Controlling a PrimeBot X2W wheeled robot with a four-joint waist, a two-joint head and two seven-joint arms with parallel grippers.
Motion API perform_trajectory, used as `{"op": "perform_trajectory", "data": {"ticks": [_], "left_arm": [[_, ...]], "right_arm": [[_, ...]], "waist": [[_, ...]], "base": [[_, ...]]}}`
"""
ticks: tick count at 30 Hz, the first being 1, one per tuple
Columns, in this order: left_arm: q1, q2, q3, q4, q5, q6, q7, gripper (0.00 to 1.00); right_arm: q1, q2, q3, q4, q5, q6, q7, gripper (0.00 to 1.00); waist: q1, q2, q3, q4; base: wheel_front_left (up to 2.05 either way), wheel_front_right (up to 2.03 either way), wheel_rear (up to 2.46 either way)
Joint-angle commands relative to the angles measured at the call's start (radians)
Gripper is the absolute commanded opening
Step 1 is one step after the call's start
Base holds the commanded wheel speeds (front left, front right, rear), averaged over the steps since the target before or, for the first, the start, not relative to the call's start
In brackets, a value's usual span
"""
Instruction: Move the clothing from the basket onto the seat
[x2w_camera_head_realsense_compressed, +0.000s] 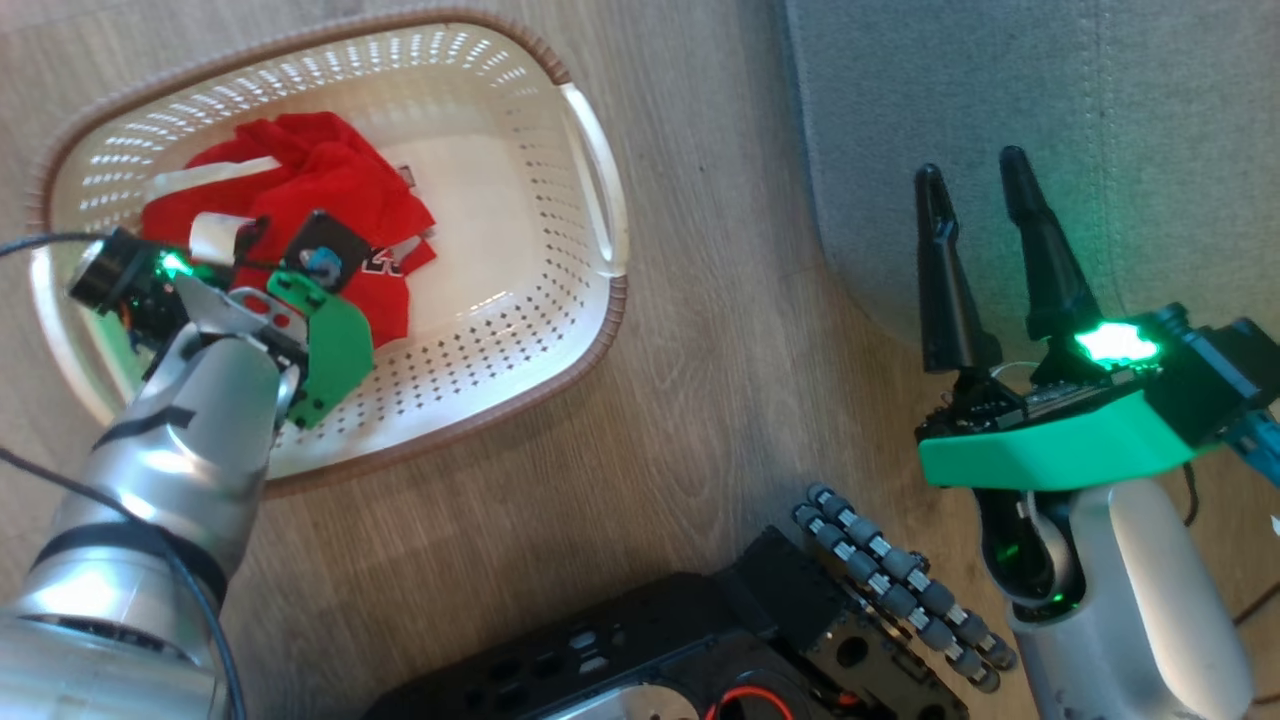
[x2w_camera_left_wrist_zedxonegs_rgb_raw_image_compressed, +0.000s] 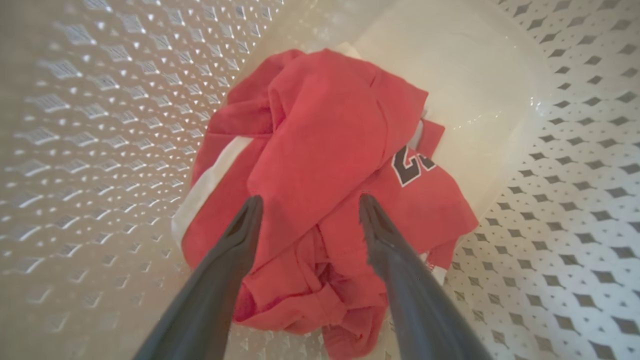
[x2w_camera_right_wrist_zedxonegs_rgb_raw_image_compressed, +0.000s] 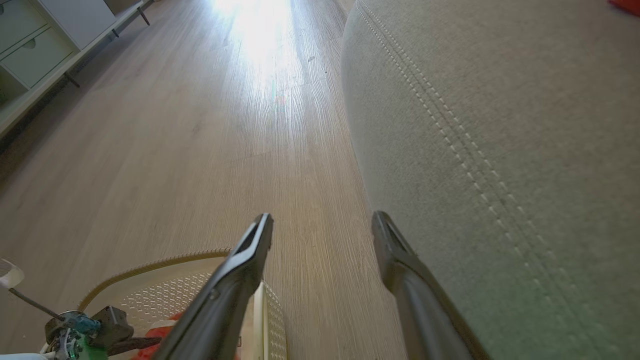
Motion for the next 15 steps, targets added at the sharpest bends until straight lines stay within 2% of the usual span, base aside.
{"op": "perform_trajectory", "data": {"ticks": [1, 7, 15], "left_arm": [[-0.002, 0.030, 0.011, 0.006, 0.001, 0.006, 0.041, 1.00], [-0.040, 0.048, 0.000, 0.022, 0.002, 0.011, 0.170, 1.00], [-0.072, 0.049, 0.012, 0.025, -0.031, 0.013, 0.230, 1.00]], "right_arm": [[0.022, 0.005, 0.026, -0.038, 0.009, 0.000, -0.007, 1.00], [0.029, 0.005, 0.041, -0.056, 0.021, 0.000, -0.007, 1.00], [0.036, 0.005, 0.057, -0.077, 0.021, 0.000, -0.007, 1.00]], "waist": [[0.0000, 0.0001, 0.012, -0.014], [0.0000, 0.0001, 0.028, -0.028], [0.0000, 0.0001, 0.047, -0.030]], "base": [[0.00, 0.00, 0.00], [0.00, 0.00, 0.00], [0.00, 0.00, 0.00]]}}
